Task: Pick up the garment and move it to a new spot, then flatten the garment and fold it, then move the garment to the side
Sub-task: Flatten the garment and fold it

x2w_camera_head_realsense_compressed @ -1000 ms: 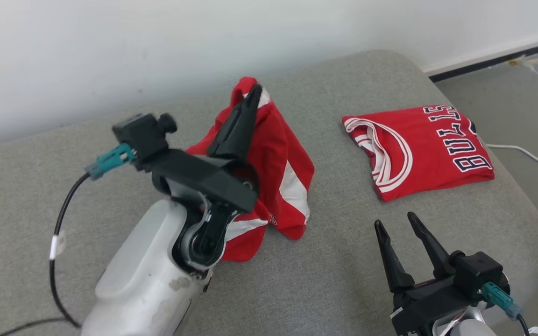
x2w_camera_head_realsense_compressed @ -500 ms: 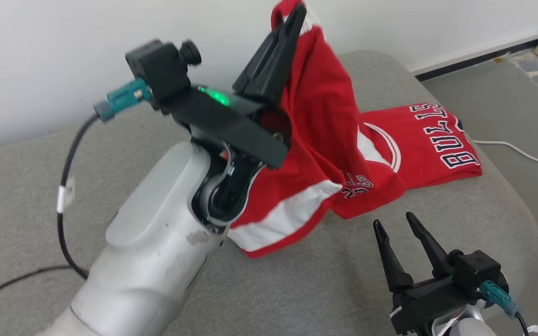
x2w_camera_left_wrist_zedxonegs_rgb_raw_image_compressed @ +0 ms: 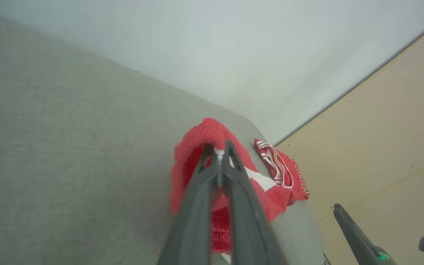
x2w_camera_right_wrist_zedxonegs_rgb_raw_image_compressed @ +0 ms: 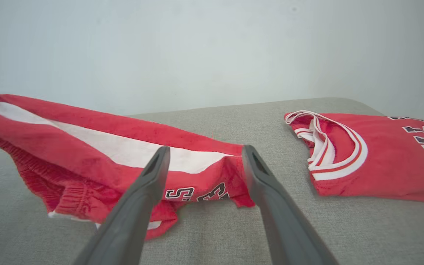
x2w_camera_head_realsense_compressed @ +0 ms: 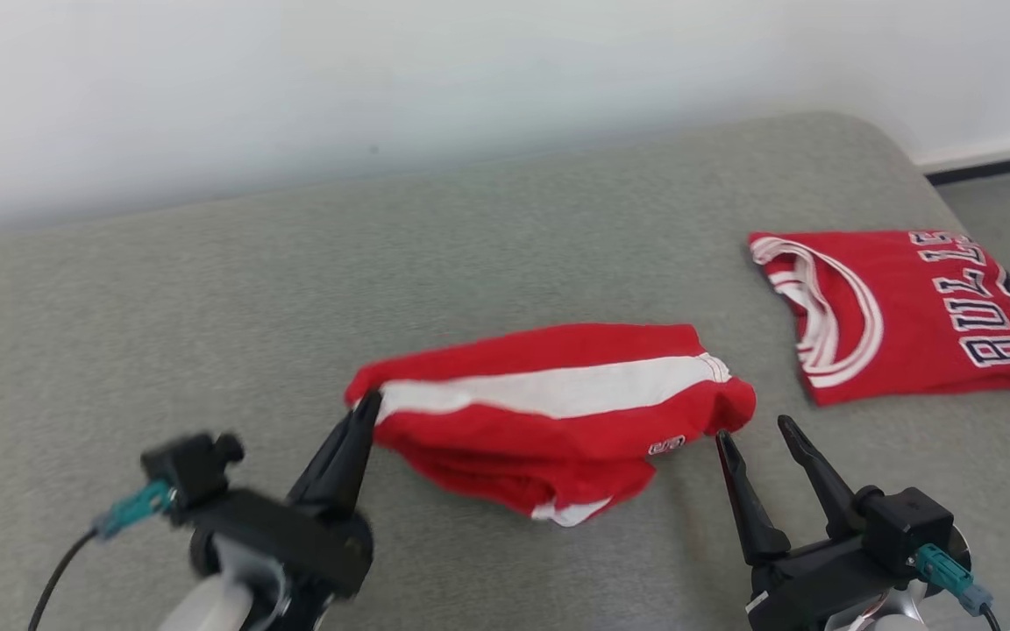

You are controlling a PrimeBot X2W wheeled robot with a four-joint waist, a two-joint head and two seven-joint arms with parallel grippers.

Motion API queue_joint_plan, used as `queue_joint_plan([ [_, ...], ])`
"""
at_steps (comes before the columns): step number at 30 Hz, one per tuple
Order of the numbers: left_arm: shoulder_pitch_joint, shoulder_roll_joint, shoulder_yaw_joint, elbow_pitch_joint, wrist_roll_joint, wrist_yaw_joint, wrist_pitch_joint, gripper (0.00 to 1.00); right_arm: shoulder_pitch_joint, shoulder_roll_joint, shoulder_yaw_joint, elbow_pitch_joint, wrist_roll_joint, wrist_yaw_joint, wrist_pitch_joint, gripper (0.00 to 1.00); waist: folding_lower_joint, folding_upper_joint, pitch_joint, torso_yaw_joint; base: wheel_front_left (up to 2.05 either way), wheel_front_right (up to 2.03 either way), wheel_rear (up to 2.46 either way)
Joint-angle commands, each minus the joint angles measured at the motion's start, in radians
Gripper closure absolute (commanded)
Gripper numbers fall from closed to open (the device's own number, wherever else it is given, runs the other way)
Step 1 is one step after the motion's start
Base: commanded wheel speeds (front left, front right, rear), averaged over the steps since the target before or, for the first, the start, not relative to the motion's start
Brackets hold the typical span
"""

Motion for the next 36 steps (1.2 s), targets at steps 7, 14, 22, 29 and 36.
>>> queue_joint_plan([
  [7, 0.166, 0.089, 0.021, -0.051, -0.002, 0.085, -0.002, 1.00, 0.013, -0.013, 0.015, -0.002, 0.008, -0.002, 0.000, 0.00, 0.0000, 0.0000, -0.026, 0.104, 0.00, 0.00, 0.00],
  [14, 0.131, 0.090, 0.019, 0.033, 0.123, 0.152, -0.029, 1.00, 0.009, -0.017, 0.011, -0.004, 0.012, -0.002, 0.000, 0.00, 0.0000, 0.0000, -0.013, 0.101, 0.00, 0.00, 0.00],
  [22, 0.058, 0.070, 0.045, 0.180, 0.295, 0.251, -0.038, 1.00, -0.001, -0.011, 0.009, -0.001, 0.011, -0.002, 0.000, 0.00, 0.0000, 0.0000, -0.009, 0.061, 0.00, 0.00, 0.00],
  [29, 0.086, 0.038, 0.090, 0.210, 0.359, 0.268, -0.038, 0.57, 0.005, -0.013, -0.002, -0.001, 0.006, -0.002, 0.000, 0.00, 0.0000, 0.0000, -0.013, 0.048, 0.00, 0.00, 0.00],
  [36, 0.164, 0.020, 0.144, 0.165, 0.375, 0.236, -0.037, 0.00, 0.016, -0.009, -0.010, 0.002, 0.004, -0.002, 0.000, 0.00, 0.0000, 0.0000, -0.027, 0.063, 0.00, 0.00, 0.00],
])
